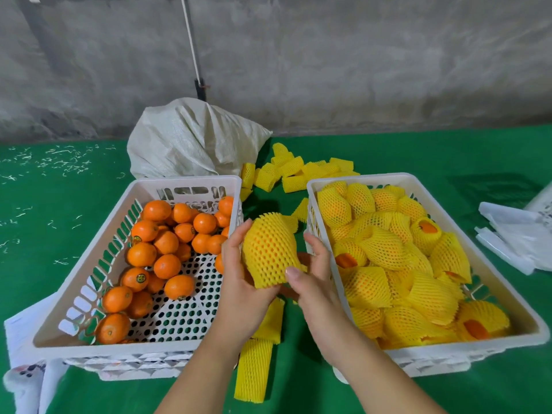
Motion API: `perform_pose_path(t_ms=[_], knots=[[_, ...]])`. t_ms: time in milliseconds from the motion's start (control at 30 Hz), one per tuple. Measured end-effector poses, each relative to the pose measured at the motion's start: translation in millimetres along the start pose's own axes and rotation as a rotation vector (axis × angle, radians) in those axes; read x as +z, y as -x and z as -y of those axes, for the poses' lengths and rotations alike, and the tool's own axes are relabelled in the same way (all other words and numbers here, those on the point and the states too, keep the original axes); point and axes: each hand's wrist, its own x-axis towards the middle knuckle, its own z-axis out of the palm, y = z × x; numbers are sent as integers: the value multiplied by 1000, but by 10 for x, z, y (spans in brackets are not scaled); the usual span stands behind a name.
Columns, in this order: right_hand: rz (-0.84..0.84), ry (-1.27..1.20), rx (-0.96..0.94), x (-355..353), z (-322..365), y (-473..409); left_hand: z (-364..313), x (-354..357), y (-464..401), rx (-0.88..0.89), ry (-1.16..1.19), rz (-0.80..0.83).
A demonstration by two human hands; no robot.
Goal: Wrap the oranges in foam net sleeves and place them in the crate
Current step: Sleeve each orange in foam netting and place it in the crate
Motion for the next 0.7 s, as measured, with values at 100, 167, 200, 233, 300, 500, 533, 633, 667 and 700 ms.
perform_pose_path(t_ms=[100,167,200,233,300,500,533,633,667,700], knots=[[-100,-93,89,17,106,-40,-29,133,67,172,-194,70],[-180,-124,103,-14,152,-37,-55,256,121,237,-265,99],[-184,-172,125,-49,172,-24,-63,292,128,248,-286,120],[-187,-227,154,-106,184,-7,-65,305,116,257,-306,166],[-250,-277,182,-314,217,13,-59,265,56,259,-362,328],[-757,771,-18,-1776,221,80,390,-307,-224,25,-579,282],[-765,973,73,-2026,124,129,481,-369,-246,-25,-630,251],[-582,1266,425,-2425,-174,267,659,-361,-202,22,-782,242],[-563,1319,450,-2487,-228,279,679,-334,-175,68,-845,276],[-560,1375,449,-2523,-254,275,686,-322,-164,102,-899,317]])
